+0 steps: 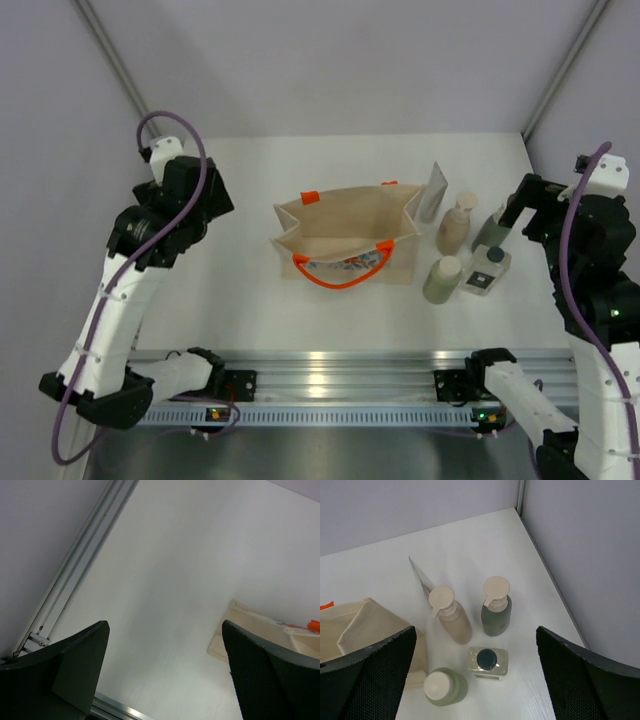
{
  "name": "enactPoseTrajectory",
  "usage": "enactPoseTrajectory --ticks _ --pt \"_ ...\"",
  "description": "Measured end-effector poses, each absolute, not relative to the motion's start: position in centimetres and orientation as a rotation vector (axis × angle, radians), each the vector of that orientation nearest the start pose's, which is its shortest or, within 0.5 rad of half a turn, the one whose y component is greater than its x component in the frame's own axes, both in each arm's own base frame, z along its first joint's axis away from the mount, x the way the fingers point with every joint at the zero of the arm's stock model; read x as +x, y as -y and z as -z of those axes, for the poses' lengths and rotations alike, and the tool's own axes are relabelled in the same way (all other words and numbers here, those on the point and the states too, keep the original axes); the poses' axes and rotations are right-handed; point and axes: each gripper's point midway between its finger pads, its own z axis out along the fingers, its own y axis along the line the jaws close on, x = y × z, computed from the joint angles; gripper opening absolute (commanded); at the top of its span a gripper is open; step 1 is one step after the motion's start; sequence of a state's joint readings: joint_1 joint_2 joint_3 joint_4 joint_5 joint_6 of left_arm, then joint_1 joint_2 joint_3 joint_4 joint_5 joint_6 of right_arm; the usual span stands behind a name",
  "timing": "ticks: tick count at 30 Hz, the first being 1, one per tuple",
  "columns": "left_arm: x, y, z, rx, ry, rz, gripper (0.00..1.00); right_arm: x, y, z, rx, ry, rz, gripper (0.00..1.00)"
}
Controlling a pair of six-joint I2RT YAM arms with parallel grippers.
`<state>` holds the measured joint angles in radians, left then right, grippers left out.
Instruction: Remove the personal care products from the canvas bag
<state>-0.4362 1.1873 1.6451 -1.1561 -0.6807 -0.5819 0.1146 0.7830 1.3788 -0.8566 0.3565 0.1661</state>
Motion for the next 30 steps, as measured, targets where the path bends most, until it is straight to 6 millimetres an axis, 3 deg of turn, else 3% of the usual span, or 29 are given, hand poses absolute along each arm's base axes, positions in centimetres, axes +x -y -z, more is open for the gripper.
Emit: enactPoseTrajectory --ticks 3,8,13,19,30 --pt "25.5 1.0 -35.3 -0.509 -1.998 -0.19 0.99 21.5 2.7 -39.1 0.272 -1.815 0.116 1.0" --pt "22.6 -1.3 -37.2 -0.511 -1.911 -0.214 0.99 18.9 2.4 -37.4 0.205 -1.901 0.117 1.0" --pt "20.8 -2.9 -37.5 -0.482 -1.879 -0.264 0.99 16.0 2.9 -36.6 0.156 -1.922 0.153 1.0" --pt "19.6 -3.6 -37.3 -0.477 -1.863 -0.263 0.99 14.2 3.3 -36.9 0.16 -1.904 0.164 0.99" --pt "19.1 -3.7 -35.7 -0.507 -1.868 -0.247 0.99 13.4 3.9 -37.2 0.186 -1.875 0.181 1.0"
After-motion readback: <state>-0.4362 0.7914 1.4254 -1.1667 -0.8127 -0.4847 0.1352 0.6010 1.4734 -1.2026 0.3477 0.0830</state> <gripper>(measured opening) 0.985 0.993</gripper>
